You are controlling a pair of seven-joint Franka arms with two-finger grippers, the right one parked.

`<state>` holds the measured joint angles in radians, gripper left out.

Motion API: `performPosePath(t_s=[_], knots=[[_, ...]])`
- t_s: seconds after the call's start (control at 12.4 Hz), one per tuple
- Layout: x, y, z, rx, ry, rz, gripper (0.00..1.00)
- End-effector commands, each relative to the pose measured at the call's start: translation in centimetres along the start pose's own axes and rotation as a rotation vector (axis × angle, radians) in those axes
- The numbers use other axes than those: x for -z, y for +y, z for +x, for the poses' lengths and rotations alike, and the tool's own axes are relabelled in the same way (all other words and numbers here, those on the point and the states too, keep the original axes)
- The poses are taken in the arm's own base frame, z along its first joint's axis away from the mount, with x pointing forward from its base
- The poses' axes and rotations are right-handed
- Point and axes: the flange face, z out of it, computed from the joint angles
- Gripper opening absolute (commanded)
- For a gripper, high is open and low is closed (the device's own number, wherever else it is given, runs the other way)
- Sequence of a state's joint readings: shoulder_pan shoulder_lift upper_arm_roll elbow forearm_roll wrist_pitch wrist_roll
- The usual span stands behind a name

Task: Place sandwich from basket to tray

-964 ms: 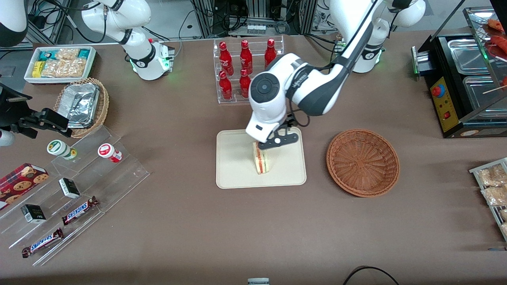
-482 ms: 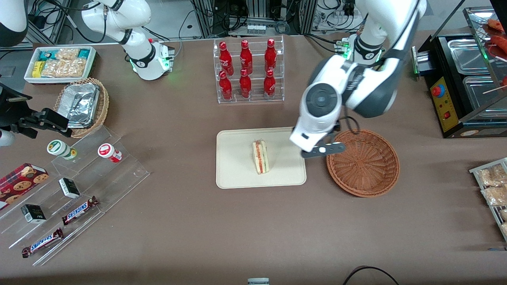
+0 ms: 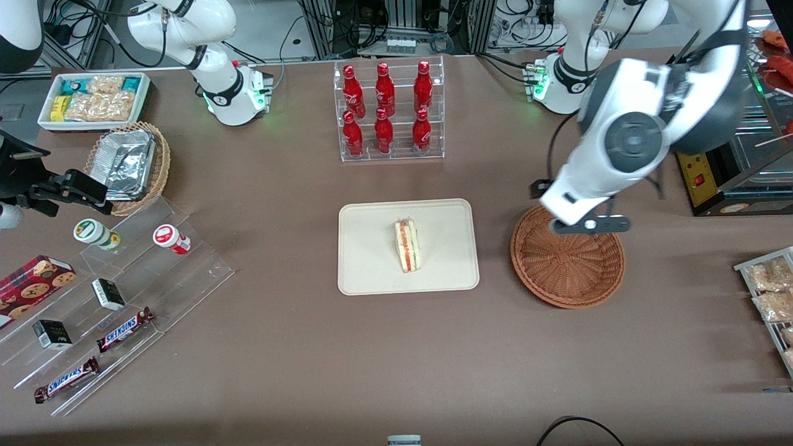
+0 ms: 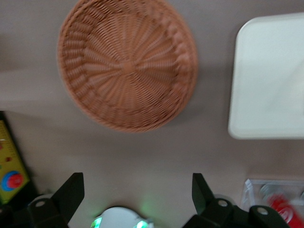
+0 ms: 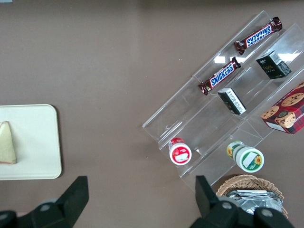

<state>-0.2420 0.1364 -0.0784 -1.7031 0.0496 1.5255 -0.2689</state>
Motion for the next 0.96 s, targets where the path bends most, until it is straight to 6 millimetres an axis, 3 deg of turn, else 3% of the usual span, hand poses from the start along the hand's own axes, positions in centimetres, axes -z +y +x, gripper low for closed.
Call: performPosePath(t_s=[0.0,0.24,0.48,0.64,0.88], knots=[[2.3,-5.3,-2.1,-0.078,-0.003,-0.029,1.0],[4.6,-10.3,-3.6,-0.09,0.025,-0.056,1.0],[8.1,-14.1,-5.2,-0.102,0.024,-0.071,1.0],[8.9,-16.6,-5.7,-0.085,0.043,-0.081,1.0],[9.5,-18.7,-6.0,-0.043,0.068,-0.079,1.0]])
